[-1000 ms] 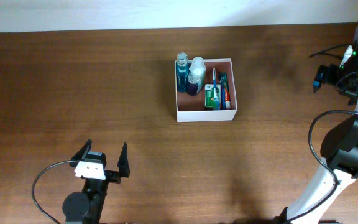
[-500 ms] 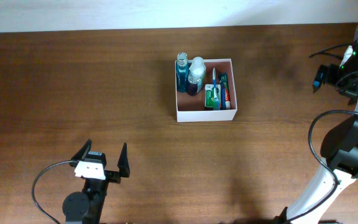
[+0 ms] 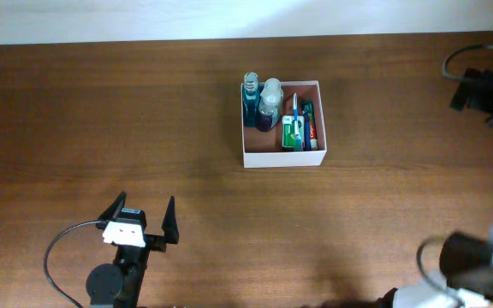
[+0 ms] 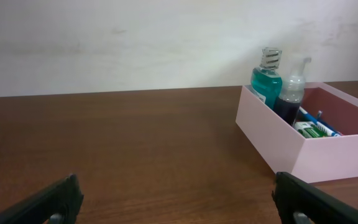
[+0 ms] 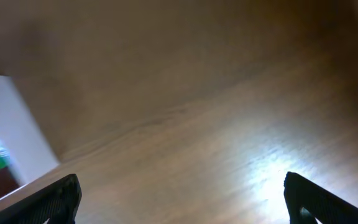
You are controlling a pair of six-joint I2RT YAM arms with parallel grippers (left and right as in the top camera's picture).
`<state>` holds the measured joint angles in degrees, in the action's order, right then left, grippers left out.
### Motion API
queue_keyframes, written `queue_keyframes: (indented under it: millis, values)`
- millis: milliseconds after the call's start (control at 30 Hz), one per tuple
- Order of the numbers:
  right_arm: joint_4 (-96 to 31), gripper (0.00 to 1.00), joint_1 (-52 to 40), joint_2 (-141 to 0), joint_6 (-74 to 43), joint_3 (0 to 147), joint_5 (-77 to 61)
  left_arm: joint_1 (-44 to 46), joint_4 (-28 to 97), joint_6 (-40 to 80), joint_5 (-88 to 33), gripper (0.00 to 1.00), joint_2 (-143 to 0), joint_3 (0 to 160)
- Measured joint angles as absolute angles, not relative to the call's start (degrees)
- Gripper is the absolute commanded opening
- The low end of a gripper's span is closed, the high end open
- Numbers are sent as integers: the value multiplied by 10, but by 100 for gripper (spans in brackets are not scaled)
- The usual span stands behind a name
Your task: Pack container
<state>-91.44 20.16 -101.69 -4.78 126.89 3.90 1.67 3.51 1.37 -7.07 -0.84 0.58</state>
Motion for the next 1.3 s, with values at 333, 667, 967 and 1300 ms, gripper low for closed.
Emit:
queue_keyframes:
  millis: [333,667,967,1300]
  values:
    - [-851,99,100,-802,-50,1165,40,17,35,14,-70,99,-8,6]
    - [-541,99,93,-475,-91,721,6,17,36,14,-69,99,-8,6]
    - [-291,98,90,-229,-93,368,-23,17,37,14,-68,99,-7,6]
    - [-126,99,50,-70,-93,141,-55,17,37,14,-68,99,-7,6]
